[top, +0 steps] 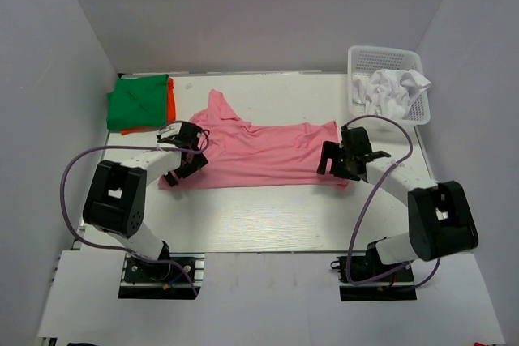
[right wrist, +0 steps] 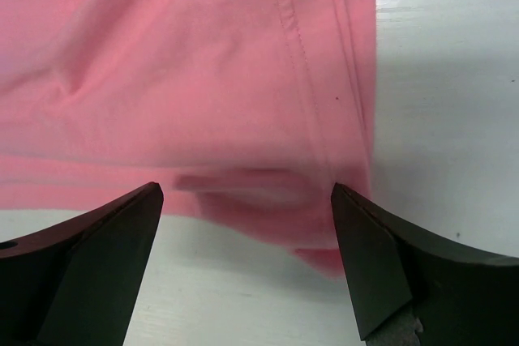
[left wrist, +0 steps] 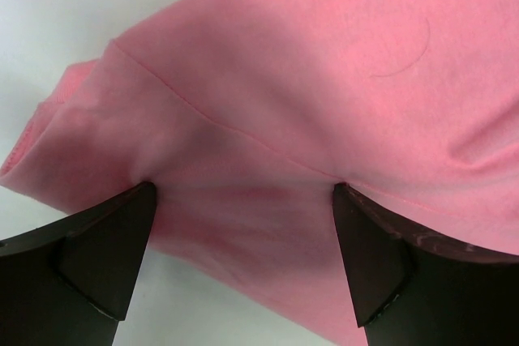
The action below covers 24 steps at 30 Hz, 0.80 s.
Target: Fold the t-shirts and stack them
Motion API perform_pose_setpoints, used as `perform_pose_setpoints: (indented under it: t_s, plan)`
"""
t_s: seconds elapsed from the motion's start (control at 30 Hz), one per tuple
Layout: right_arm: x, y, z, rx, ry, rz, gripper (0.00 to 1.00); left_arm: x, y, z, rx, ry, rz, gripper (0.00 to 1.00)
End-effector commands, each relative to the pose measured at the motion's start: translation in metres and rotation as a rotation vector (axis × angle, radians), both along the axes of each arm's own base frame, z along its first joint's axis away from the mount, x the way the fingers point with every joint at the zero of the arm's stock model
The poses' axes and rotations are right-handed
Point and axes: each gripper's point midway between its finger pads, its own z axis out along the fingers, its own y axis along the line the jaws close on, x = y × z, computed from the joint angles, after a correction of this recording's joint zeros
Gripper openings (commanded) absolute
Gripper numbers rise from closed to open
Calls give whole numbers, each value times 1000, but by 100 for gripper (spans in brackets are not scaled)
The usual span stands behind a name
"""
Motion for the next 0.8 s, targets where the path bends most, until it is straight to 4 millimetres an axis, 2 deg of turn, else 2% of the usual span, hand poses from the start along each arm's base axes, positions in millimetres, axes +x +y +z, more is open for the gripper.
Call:
perform_pose_setpoints:
  t_s: [0.0,0.03,0.07,0.13,0.17,0.23,0.27,0.33,0.37,0.4,0.43,0.47,0.5,0.53,0.57,0.6,0.63,0.67,0.7,0.73,0.77]
  plan:
    - [8,4,29,3,-110,74,90,-67,-7,-19,-77,235,12,100]
    - [8,12,36,17,-134,150,90,-59,-9,-9,-87,201,10,100]
    - [14,21,48,38,-169,186,90,-47,-13,10,-104,129,-9,100]
    - [26,27,68,58,-257,211,90,-22,-26,39,-165,1,-56,100]
    - [39,32,91,65,-359,224,90,-9,-31,65,-186,-95,-103,100]
    - [48,31,105,54,-420,220,90,12,-37,96,-209,-220,-145,100]
    - [53,31,115,51,-455,220,90,27,-36,117,-212,-289,-152,100]
    - [70,28,137,29,-539,189,90,45,-38,140,-197,-360,-177,100]
    - [77,30,146,31,-572,191,90,61,-41,161,-195,-414,-197,100]
    - [88,24,151,1,-591,154,90,70,-43,167,-174,-425,-229,100]
    - [92,25,147,-7,-583,155,90,90,-51,175,-177,-440,-258,100]
    - [97,25,149,-11,-587,144,90,101,-57,178,-173,-435,-306,100]
    - [108,20,154,-38,-590,111,90,113,-57,178,-142,-424,-322,100]
    - [113,19,150,-49,-577,92,90,123,-55,175,-119,-404,-307,100]
    - [116,19,151,-46,-574,76,90,144,-53,170,-81,-358,-284,100]
    - [123,14,159,-65,-591,44,90,155,-46,166,-47,-341,-267,100]
    - [128,13,152,-77,-579,40,90,178,-43,187,-5,-389,-249,100]
    - [132,12,156,-85,-591,32,90,188,-44,182,12,-372,-253,100]
    - [137,10,157,-98,-595,21,90,203,-46,151,46,-308,-293,100]
    - [141,11,154,-110,-586,24,90,224,-48,167,64,-353,-296,100]
    - [142,10,153,-118,-580,19,90,235,-50,160,75,-339,-311,100]
